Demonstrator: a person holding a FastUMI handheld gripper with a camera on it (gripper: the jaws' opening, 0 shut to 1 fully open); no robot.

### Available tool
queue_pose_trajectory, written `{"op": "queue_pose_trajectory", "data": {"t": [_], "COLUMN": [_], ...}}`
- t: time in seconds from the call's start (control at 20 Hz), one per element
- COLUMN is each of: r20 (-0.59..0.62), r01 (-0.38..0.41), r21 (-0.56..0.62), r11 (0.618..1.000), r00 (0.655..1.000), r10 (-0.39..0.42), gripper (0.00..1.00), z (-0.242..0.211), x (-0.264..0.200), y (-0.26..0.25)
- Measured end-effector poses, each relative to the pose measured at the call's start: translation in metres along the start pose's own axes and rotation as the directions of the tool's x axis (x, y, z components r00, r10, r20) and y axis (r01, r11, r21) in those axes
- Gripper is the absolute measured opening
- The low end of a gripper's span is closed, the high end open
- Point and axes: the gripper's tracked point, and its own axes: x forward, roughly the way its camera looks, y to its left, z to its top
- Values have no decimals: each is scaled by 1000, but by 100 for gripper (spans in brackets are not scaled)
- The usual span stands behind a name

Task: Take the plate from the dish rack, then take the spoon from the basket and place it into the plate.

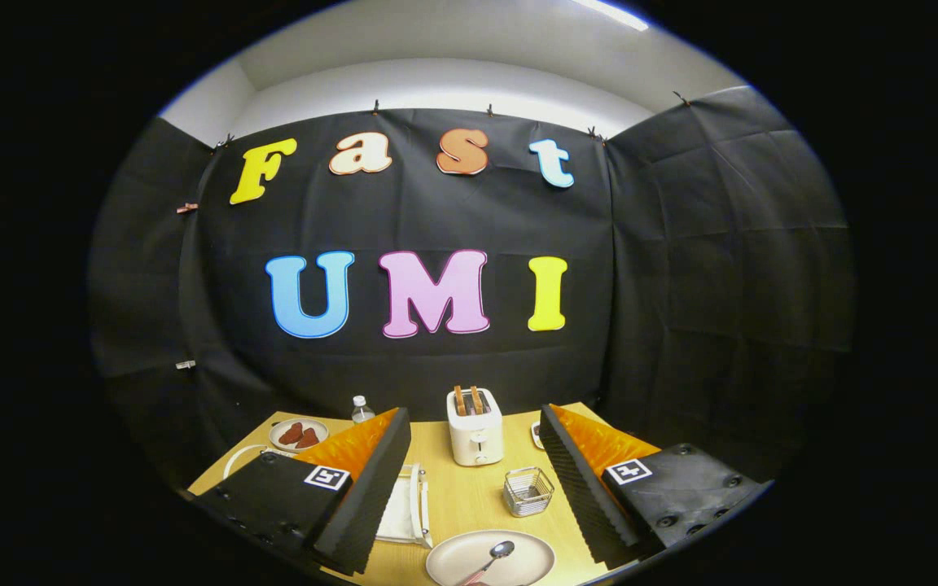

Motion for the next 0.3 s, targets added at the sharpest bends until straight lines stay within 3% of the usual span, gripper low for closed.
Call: {"op": "queue_pose_trajectory", "data": {"t": [0.15,0.3], "r20": [5,-8], "r01": [13,-16], "r21": [-58,-21], "r11": [998,1000], "r00": [1000,1000], "r10": [-12,16], "gripper": [98,98], "z": [-3,-7], "x": [-3,-6], "y": [7,17]}}
